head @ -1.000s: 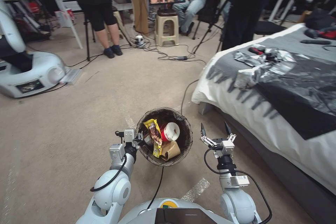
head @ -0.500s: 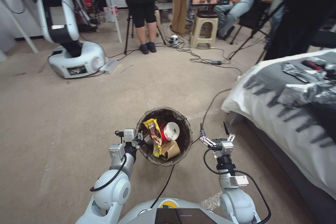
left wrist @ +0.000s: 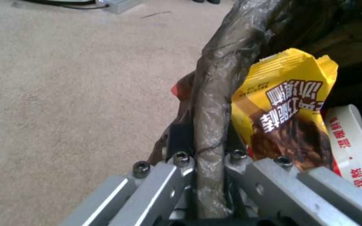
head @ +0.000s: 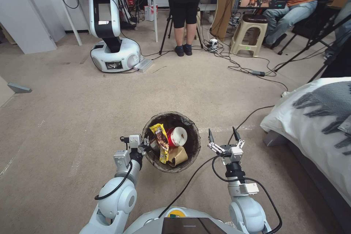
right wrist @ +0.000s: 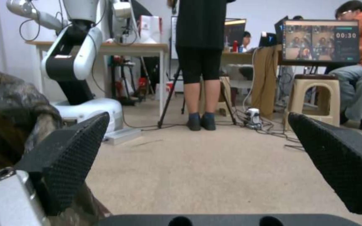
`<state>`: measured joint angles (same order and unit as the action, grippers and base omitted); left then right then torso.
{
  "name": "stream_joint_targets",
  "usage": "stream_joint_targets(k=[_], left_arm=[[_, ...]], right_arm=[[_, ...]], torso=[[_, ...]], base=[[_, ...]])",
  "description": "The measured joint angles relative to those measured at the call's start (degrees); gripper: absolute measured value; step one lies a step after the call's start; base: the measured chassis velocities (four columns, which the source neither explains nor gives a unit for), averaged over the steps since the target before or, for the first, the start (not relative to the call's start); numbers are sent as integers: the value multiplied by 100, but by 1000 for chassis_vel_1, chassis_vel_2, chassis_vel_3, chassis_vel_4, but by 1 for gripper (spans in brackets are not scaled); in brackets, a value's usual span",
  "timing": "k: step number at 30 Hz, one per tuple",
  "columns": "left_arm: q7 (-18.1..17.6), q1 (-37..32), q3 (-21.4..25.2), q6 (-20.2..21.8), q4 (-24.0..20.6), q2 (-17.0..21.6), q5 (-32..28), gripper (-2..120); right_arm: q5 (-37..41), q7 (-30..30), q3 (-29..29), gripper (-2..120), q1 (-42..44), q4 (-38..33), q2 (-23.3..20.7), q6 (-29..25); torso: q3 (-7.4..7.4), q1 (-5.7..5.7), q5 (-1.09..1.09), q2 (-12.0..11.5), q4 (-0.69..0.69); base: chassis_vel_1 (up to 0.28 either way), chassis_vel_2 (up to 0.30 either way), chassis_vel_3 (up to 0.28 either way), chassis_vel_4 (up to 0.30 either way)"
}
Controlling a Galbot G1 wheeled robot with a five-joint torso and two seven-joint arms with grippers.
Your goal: Pick up the trash bin, then pick up the garbage from the floor and place it into the trash bin.
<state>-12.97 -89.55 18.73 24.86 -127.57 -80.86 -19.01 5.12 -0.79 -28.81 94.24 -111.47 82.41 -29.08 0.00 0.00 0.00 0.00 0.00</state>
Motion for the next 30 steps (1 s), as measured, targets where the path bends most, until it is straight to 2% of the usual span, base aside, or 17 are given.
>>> stream_joint_targets(k=[11,17,24,27,30], left_arm=[[2,3,0,-34,24,-5,-5,0],[-10,19,-19,-63,32,-4,-10,0],[-120,13,-10,-89,49,-6,-8,0],[-274,9,-13,38,46,-5,-77,0],[-527,8,-19,379,48,-10,-235,0]], right_arm=[[0,-4,1,100,11,16,11,-4],[0,-4,-12,100,24,14,12,-7],[-4,-3,-11,100,35,6,23,-8],[-11,0,-14,100,31,5,23,-8],[-22,1,-14,100,41,6,22,-8]], torso=[[0,0,0,0,3],[0,0,0,0,-2],[0,0,0,0,0],[0,0,0,0,0],[0,0,0,0,0]], base=[[0,0,0,0],[0,0,0,0],[0,0,0,0],[0,0,0,0],[0,0,0,0]])
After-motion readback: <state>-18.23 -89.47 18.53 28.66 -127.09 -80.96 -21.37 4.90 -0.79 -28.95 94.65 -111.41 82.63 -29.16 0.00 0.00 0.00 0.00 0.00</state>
